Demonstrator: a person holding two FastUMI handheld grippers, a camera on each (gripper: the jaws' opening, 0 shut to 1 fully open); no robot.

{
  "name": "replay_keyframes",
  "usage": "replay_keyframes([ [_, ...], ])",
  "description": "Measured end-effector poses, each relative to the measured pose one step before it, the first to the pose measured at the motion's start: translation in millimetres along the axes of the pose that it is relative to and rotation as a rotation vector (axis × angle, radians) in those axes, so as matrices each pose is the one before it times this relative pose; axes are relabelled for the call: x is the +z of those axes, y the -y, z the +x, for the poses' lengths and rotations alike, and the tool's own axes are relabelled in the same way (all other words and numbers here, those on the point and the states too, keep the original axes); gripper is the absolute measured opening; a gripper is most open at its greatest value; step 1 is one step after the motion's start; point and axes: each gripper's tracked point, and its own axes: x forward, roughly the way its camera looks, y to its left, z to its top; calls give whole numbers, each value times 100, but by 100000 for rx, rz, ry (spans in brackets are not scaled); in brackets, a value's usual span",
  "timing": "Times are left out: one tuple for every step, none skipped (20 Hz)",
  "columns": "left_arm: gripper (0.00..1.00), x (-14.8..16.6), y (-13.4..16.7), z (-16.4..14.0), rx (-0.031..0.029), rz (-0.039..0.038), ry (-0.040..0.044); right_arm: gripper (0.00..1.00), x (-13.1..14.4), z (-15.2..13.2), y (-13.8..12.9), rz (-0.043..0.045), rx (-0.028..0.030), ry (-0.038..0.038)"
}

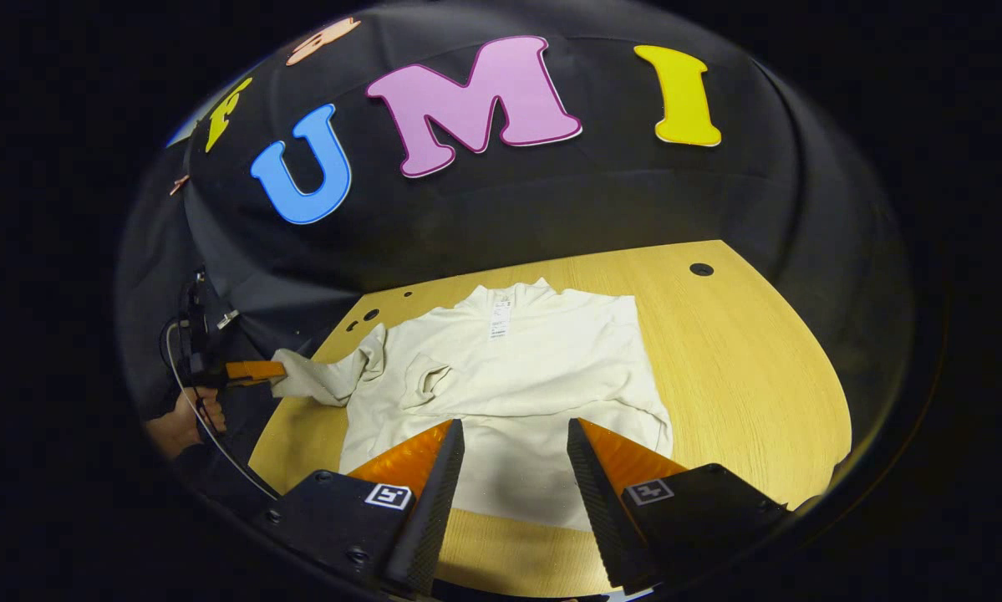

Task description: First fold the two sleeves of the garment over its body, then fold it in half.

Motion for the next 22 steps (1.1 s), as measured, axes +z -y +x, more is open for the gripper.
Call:
replay_keyframes([
  [6,592,1554,244,-2105,992,882,77,20,-165,343,707,-344,242],
  [6,680,1391,237,-2124,1153,811,77,-5,-236,299,595,-614,276],
  [6,610,1454,293,-2062,1485,879,77,-65,-287,456,497,-750,305],
  [6,409,1469,285,-2235,1523,164,77,-37,-171,395,533,-717,89],
  [6,421,1516,283,-2133,1365,406,77,-188,-371,436,760,-513,-111],
  [6,546,1678,284,-2726,1097,654,77,-57,-292,482,710,-794,234],
  [6,320,1548,331,-2250,1132,414,77,-102,-132,570,657,-921,-103],
  [6,385,1491,458,-2348,1383,504,77,-153,-271,572,830,-887,-34],
  [6,237,1508,362,-2153,1723,274,77,-94,-133,500,962,-808,83],
  [6,231,1549,357,-2485,2025,21,77,-203,-160,611,915,-726,-65],
  [6,107,1719,584,-2390,2108,-339,77,-134,-194,514,859,-893,-93],
  [6,57,1631,657,-2561,1893,-725,77,-28,-110,594,877,-786,136],
  [6,-169,1810,754,-2554,1844,-1055,77,-94,-102,455,883,-905,152],
  [6,-265,1656,726,-2210,1876,-1151,77,23,-145,536,987,-747,177],
  [6,-363,1596,829,-2308,1967,-1142,77,-74,-218,622,927,-865,5],
  [6,-334,1615,856,-2113,2336,-1266,77,9,-113,474,707,-739,54],
  [6,-471,1966,838,-2409,3170,-1589,77,71,-33,455,462,-843,166],
  [6,-394,1376,630,-1725,3012,-1275,77,28,-196,446,424,-869,224],
  [6,-475,1609,797,-2196,3108,-1587,77,32,-27,445,571,-856,253],
  [6,-524,1543,780,-2161,3086,-1517,77,-83,-207,839,758,-951,-43],
  [6,-627,1373,828,-2193,2798,-1728,77,3,-36,556,866,-1103,141],
  [6,-832,1244,772,-1874,2268,-2216,77,85,-40,463,1110,-1032,91],
])
